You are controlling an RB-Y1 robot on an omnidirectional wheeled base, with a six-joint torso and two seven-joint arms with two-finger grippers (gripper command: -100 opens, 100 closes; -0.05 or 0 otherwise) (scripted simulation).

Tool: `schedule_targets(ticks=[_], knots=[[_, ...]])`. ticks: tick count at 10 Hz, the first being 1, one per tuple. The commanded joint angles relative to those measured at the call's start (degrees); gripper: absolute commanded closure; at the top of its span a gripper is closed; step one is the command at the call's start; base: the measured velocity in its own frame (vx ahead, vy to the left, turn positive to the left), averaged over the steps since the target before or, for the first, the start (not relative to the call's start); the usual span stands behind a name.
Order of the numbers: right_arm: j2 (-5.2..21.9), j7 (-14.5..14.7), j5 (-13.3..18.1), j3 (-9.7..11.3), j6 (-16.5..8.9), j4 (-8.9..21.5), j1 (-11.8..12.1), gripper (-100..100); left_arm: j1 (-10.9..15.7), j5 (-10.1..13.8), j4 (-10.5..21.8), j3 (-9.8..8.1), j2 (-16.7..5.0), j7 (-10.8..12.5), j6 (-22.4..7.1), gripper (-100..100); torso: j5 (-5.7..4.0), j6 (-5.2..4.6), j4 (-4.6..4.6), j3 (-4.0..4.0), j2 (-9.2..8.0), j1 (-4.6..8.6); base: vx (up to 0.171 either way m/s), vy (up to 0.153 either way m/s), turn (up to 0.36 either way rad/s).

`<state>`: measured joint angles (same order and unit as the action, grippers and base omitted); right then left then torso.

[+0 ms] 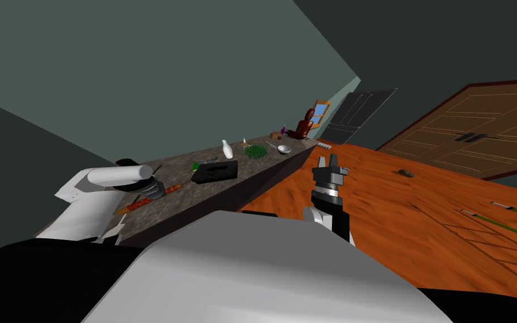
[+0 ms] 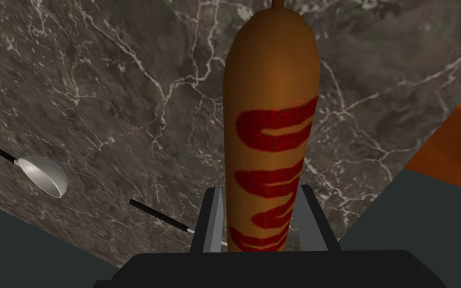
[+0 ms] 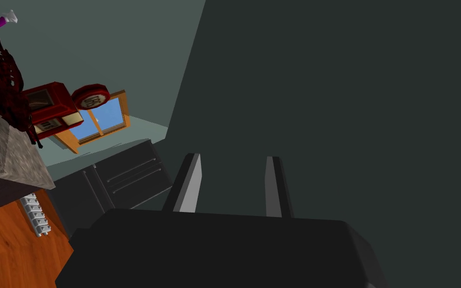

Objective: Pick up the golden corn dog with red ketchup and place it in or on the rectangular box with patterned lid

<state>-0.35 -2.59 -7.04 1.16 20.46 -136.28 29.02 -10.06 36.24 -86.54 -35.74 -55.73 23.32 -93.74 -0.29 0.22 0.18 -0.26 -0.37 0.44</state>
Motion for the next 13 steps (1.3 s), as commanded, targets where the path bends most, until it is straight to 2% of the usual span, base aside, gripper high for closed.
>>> schedule_targets(ticks=[1,3,4,7,9,13], knots=[[0.0,0.0,0.0,0.0,0.0,0.0,0.0,0,-0.4,0.9,0.7,-1.15,-1.7,1.3,-0.2,100,0.0,0.0,0.0,0.0,0.0,0.0,-0.016,-0.058,-0.028],[0.0,0.0,0.0,0.0,0.0,0.0,0.0,0,-0.3,3.4,1.0,-2.91,-4.2,3.2,-0.7,100,0.0,-0.05,-0.01,0.04,0.07,0.06,0.003,-0.076,-0.072],[0.0,0.0,0.0,0.0,0.0,0.0,0.0,0,0.0,4.5,0.3,-3.18,-4.7,3.8,-1.2,100,-0.03,-0.16,-0.03,0.11,0.2,0.22,0.061,-0.078,-0.151],[0.0,0.0,0.0,0.0,0.0,0.0,0.0,0,1.3,7.4,-2.7,-3.06,-5.2,5.3,-3.2,100,-0.02,-0.37,-0.2,0.56,0.98,0.19,0.147,-0.052,-0.191],[0.0,0.0,0.0,0.0,0.0,0.0,0.0,0,2.0,9.1,-5.1,-2.7,-5.2,6.1,-4.9,100,-0.01,-0.35,-0.2,0.49,0.81,0.12,0.109,-0.03,-0.209],[0.0,0.0,0.0,0.0,0.0,0.0,0.0,0,2.9,11.0,-8.0,-2.13,-5.1,7.1,-8.9,100,-0.03,-0.39,-0.23,0.48,0.77,0.05,0.112,-0.009,-0.16]])
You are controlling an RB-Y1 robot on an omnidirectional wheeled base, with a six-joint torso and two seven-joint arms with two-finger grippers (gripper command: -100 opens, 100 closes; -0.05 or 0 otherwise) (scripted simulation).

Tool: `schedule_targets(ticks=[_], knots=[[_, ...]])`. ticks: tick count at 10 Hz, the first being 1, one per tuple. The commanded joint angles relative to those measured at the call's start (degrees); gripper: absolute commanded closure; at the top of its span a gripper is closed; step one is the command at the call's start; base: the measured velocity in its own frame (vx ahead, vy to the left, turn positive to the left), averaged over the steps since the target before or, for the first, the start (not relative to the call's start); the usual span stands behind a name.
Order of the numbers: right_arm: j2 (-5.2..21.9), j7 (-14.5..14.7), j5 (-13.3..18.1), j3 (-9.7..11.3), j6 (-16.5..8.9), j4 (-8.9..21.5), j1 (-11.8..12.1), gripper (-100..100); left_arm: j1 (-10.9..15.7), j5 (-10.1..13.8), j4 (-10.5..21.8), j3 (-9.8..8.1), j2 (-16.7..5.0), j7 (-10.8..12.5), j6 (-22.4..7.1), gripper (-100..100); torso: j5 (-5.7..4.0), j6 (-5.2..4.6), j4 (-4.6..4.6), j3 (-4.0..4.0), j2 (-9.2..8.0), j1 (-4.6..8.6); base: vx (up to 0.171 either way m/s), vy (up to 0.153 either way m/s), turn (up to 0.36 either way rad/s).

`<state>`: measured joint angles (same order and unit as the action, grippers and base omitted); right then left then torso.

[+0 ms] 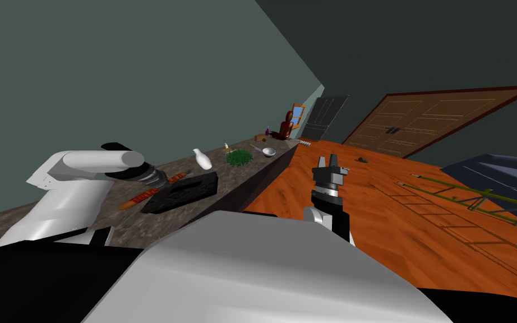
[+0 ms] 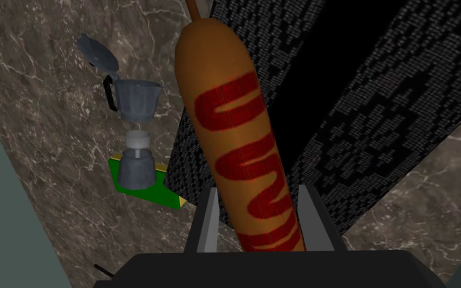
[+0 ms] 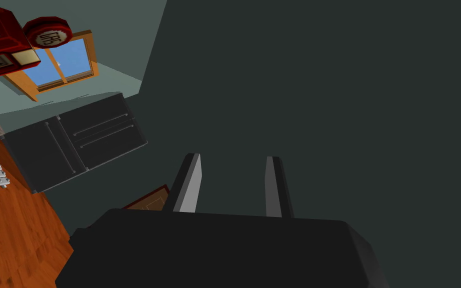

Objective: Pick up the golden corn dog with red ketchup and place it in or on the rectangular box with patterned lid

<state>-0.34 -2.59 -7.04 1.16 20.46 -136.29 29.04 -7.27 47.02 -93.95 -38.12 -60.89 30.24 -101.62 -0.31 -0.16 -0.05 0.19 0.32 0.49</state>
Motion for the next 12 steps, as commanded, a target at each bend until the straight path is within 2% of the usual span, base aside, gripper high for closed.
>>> schedule_targets(ticks=[1,3,4,7,8,9,12], knots=[[0.0,0.0,0.0,0.0,0.0,0.0,0.0,0,0.3,0.6,-1.2,0.37,0.1,0.3,-2.5,100,0.0,0.0,0.0,0.0,0.0,0.0,0.078,0.008,-0.094],[0.0,0.0,0.0,0.0,0.0,0.0,0.0,0,0.6,1.2,-2.2,0.57,0.2,0.6,-5.6,100,0.0,0.0,-0.01,-0.04,-0.09,-0.03,0.067,0.002,-0.096],[0.0,0.0,0.0,0.0,0.0,0.0,0.0,0,0.6,1.2,-2.2,0.57,0.2,0.6,-6.1,100,-0.02,0.01,-0.02,-0.05,-0.13,0.02,0.032,-0.005,-0.025],[0.0,0.0,0.0,0.0,0.0,0.0,0.0,0,0.7,1.6,-2.9,0.73,0.3,0.8,-11.2,100,-0.02,0.1,0.01,-0.18,-0.37,-0.01,0.018,0.001,-0.031],[0.0,0.0,0.0,0.0,0.0,0.0,0.0,0,0.4,1.6,-2.9,0.24,0.3,0.5,-10.0,100,-0.01,0.11,0.0,-0.19,-0.39,-0.03,0.005,0.001,-0.001],[0.0,0.0,0.0,0.0,0.0,0.0,0.0,0,0.4,1.6,-2.9,0.25,0.3,0.5,-10.4,-100,-0.02,0.1,0.02,-0.2,-0.41,-0.04,0.0,0.0,0.0],[0.0,0.0,0.0,0.0,0.0,0.0,0.0,0,0.4,1.6,-2.9,0.25,0.3,0.5,-10.4,-100,-0.02,0.1,0.03,-0.22,-0.44,-0.03,0.0,0.0,0.0]])
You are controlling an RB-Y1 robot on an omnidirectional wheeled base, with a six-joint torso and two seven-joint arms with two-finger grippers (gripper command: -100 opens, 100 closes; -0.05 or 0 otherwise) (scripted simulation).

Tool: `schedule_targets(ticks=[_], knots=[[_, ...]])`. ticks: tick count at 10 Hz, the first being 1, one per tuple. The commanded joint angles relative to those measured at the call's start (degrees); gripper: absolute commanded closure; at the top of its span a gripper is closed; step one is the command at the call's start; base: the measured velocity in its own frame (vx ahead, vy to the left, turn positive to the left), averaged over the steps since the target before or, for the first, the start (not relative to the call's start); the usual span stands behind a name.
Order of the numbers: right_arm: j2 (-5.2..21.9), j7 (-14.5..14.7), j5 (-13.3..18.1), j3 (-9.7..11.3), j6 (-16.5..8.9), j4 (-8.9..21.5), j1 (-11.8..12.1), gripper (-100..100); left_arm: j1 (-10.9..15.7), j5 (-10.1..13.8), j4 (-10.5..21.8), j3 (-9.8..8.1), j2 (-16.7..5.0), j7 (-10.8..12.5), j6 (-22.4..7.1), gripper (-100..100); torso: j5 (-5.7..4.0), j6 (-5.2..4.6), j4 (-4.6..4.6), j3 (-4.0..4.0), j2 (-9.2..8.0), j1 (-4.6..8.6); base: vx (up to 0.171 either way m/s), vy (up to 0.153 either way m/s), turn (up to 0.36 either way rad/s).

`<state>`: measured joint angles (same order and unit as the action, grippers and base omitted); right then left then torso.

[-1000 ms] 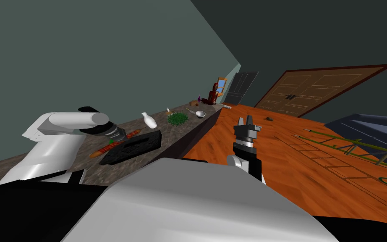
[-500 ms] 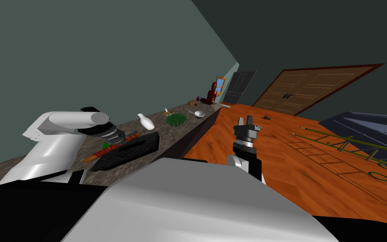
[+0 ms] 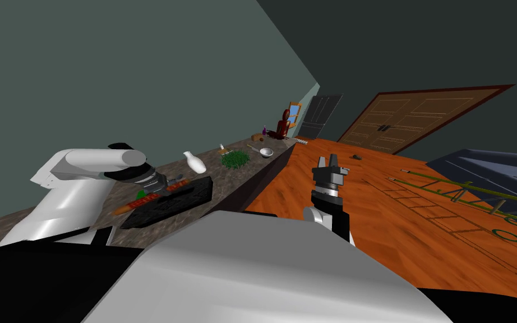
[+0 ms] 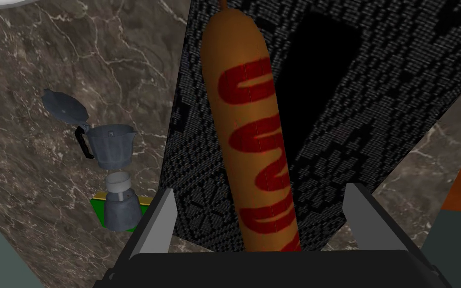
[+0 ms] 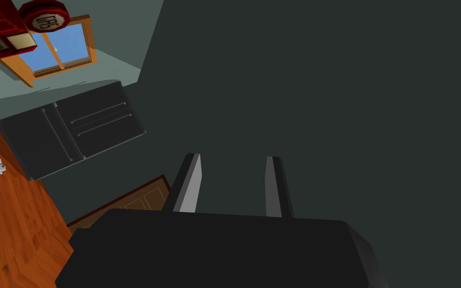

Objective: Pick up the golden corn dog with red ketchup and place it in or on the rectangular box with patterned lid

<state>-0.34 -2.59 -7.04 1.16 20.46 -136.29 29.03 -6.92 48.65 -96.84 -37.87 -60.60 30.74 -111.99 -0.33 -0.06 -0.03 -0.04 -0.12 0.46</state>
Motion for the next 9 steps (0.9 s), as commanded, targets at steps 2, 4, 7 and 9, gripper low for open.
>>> schedule_targets(ticks=[2,4,7,9], knots=[[0.0,0.0,0.0,0.0,0.0,0.0,0.0,0,0.0,0.0,0.0,0.0,0.0,0.0,0.0,0,0.0,0.0,0.0,0.0,0.0,0.0,0.0,0.0,0.0],[0.0,0.0,0.0,0.0,0.0,0.0,0.0,0,-0.9,3.0,-0.5,-0.86,-2.3,1.0,-0.8,-100,-0.01,0.01,0.0,0.01,0.03,-0.01,0.021,0.008,0.04],[0.0,0.0,0.0,0.0,0.0,0.0,0.0,0,-1.8,6.0,-1.0,-1.72,-4.6,2.0,-1.7,-100,0.01,0.0,-0.02,0.06,0.1,-0.05,0.025,0.011,0.025],[0.0,0.0,0.0,0.0,0.0,0.0,0.0,0,-2.4,8.0,-1.3,-2.3,-6.1,2.7,-2.2,-100,-0.01,0.0,-0.01,0.02,0.03,0.03,0.005,-0.007,0.02]])
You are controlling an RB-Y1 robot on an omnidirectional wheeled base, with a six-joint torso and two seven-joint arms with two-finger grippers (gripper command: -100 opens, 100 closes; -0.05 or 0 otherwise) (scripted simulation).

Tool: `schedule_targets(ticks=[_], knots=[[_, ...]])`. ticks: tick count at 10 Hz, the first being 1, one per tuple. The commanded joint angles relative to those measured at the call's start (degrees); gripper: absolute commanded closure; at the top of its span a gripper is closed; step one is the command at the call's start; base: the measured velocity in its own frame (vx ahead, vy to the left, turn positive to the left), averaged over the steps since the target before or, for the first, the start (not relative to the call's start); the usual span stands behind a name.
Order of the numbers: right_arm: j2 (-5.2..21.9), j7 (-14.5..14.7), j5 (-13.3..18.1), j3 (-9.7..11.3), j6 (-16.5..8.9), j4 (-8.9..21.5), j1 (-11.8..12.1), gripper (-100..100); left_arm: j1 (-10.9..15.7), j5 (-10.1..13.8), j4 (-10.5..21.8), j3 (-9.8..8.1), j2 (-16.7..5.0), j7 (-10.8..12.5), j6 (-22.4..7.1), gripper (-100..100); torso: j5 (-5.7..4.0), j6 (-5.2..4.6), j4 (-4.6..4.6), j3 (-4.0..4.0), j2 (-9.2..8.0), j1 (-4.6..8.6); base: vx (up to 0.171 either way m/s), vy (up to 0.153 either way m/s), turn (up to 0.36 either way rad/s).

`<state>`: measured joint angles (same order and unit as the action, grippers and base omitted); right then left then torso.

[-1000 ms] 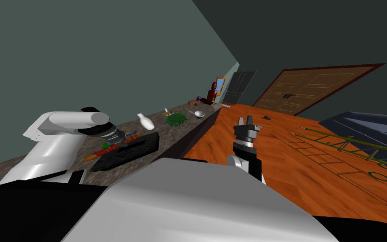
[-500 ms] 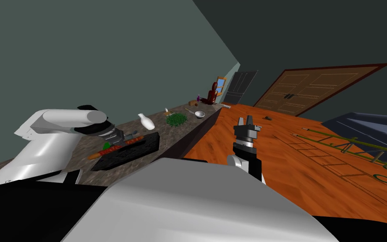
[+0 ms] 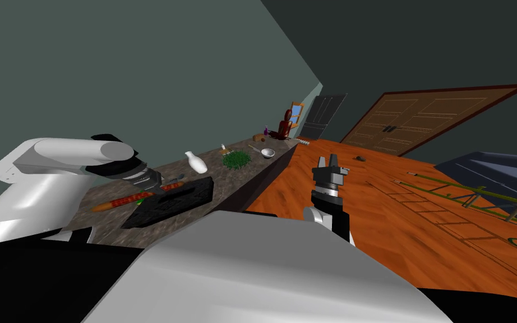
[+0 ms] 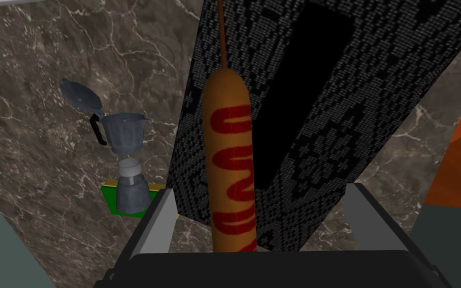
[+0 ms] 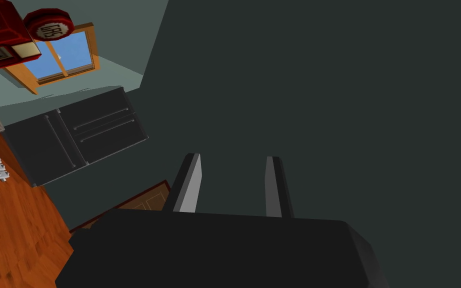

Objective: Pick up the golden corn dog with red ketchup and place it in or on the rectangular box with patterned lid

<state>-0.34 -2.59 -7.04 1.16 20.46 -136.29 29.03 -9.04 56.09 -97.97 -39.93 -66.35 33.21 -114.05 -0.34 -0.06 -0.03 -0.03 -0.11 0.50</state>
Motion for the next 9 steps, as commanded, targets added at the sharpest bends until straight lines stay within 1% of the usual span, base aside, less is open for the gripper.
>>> schedule_targets(ticks=[1,2,3,4,9], knots=[[0.0,0.0,0.0,0.0,0.0,0.0,0.0,0,-0.6,1.6,-0.4,-0.51,-1.1,0.6,-0.4,-100,0.0,0.0,0.0,0.0,0.0,0.0,0.009,-0.01,0.03],[0.0,0.0,0.0,0.0,0.0,0.0,0.0,0,-0.9,2.6,-0.5,-0.8,-1.9,0.9,-0.7,-100,0.0,0.0,0.0,0.0,0.0,0.01,0.007,-0.008,0.024],[0.0,0.0,0.0,0.0,0.0,0.0,0.0,0,-0.8,2.0,-0.3,-0.71,-1.4,0.5,-0.5,-100,0.0,0.0,0.0,0.0,0.0,0.0,0.0,0.0,0.0],[0.0,0.0,0.0,0.0,0.0,0.0,0.0,0,-0.8,2.1,-0.3,-0.74,-1.5,0.5,-0.5,0,0.01,-0.01,0.0,0.0,-0.01,-0.02,0.0,0.0,0.0],[0.0,0.0,0.0,0.0,0.0,0.0,0.0,0,-0.8,2.1,-0.3,-0.73,-1.5,0.5,-0.5,0,0.02,-0.01,0.0,-0.01,-0.02,-0.04,0.0,0.0,0.0]])
